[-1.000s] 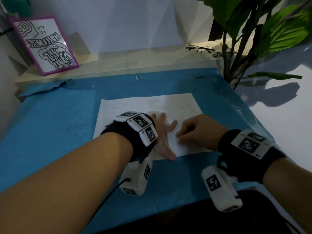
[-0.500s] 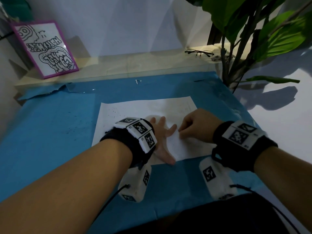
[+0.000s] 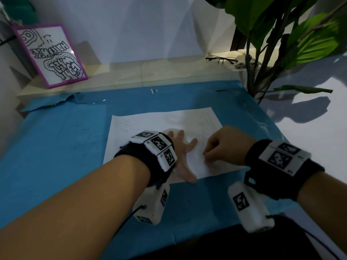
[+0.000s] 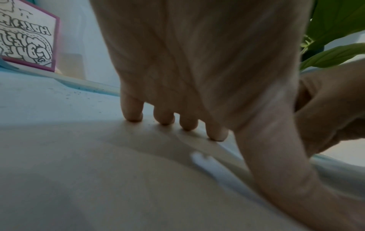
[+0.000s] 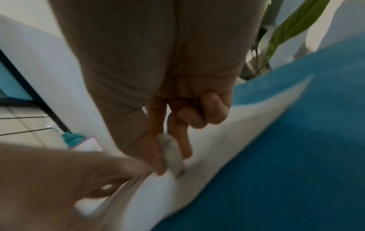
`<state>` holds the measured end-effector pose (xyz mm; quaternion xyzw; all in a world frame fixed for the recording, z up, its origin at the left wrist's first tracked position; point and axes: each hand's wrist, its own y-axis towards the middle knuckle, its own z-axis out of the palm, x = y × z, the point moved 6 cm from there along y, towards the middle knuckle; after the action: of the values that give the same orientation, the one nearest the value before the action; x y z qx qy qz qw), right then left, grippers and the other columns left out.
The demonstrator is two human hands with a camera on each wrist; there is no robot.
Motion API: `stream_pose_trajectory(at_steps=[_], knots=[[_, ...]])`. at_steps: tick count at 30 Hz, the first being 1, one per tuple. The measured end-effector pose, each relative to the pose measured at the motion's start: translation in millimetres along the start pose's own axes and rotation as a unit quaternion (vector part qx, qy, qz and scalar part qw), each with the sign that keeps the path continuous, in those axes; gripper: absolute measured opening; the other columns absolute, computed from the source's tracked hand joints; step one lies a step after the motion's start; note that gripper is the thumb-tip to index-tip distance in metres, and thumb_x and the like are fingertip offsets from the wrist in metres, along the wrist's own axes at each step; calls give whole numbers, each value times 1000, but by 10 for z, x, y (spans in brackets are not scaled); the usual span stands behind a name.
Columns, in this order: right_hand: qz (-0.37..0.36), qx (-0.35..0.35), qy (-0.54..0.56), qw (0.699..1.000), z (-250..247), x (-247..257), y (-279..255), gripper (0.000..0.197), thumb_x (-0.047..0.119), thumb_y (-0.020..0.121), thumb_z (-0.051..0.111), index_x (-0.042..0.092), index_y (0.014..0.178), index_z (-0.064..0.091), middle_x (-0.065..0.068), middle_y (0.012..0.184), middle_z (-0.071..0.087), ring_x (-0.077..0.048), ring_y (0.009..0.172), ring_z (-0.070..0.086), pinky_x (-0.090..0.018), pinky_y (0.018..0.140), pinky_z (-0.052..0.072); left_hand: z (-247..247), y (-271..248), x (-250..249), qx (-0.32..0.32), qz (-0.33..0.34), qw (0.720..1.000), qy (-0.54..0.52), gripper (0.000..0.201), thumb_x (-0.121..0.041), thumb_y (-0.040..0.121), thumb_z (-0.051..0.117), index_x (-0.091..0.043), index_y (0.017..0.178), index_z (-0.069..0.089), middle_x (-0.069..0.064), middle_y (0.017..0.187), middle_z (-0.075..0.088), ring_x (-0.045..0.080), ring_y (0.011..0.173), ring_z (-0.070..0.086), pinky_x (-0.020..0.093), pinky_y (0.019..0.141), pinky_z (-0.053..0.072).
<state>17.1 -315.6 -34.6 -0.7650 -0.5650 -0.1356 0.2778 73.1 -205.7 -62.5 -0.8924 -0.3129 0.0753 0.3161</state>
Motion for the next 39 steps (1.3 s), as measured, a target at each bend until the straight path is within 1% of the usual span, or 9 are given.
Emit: stream_pose_trajectory(at_steps=[6,10,14,19,22,27,30,35,39], knots=[[22,-7,-6,1000,-81,-40,34,5,20,70,77,22,68,73,6,82,73,-3,69,59,-13,59,44,-2,20,10,3,0,1000,-15,114,-70,72,62,-39,146,-19,5,156,-25,35,144,-17,56,114,2],[-28,27,-48,998,102,128,-7,5,18,70,76,17,75,75,5,81,71,-5,71,59,-13,59,43,-9,14,-4,1,0,1000,-8,113,-69,74,61,-37,148,-18,6,156,-25,34,144,-17,55,114,3],[28,-29,-35,999,-171,-31,79,4,19,70,78,19,72,74,10,72,67,-6,69,58,-13,54,42,-6,25,9,7,0,1000,-20,114,-70,72,62,-40,146,-19,4,156,-26,35,144,-17,58,113,3],[-39,25,-77,996,92,214,104,10,16,70,75,13,79,75,0,83,71,-13,77,63,-21,64,48,-15,8,-17,-6,7,1000,-9,107,-68,75,62,-38,150,-9,6,157,-24,35,144,-16,54,114,5],[5,-31,-64,997,-143,73,218,7,15,71,75,13,78,75,2,79,69,-8,71,59,-15,57,45,0,9,-4,-7,9,1000,-6,113,-69,74,62,-38,147,-19,4,157,-23,34,144,-16,57,113,5],[-44,55,-84,994,73,223,157,6,16,71,74,19,69,70,-1,82,71,-12,76,62,-24,66,49,-2,13,4,-18,26,999,-18,108,-67,75,62,-39,149,-12,5,157,-23,35,144,-15,55,114,5],[-3,-9,-73,997,-186,99,286,7,18,73,75,15,79,75,3,80,68,-11,76,61,-23,67,49,28,59,31,-21,23,999,-13,114,-70,72,63,-40,147,-17,3,157,-23,35,144,-14,57,113,6],[-55,73,-97,991,114,261,194,22,20,71,76,27,56,62,5,75,68,-8,71,61,-22,66,49,33,65,29,-17,32,999,-20,109,-71,71,63,-44,148,-10,4,157,-24,36,143,-16,57,113,4],[-5,-10,-61,998,-164,104,305,8,19,70,78,22,67,71,9,69,64,-9,73,60,-20,63,47,39,66,37,-16,26,999,-20,116,-71,70,63,-40,147,-18,3,157,-23,34,144,-16,59,113,4]])
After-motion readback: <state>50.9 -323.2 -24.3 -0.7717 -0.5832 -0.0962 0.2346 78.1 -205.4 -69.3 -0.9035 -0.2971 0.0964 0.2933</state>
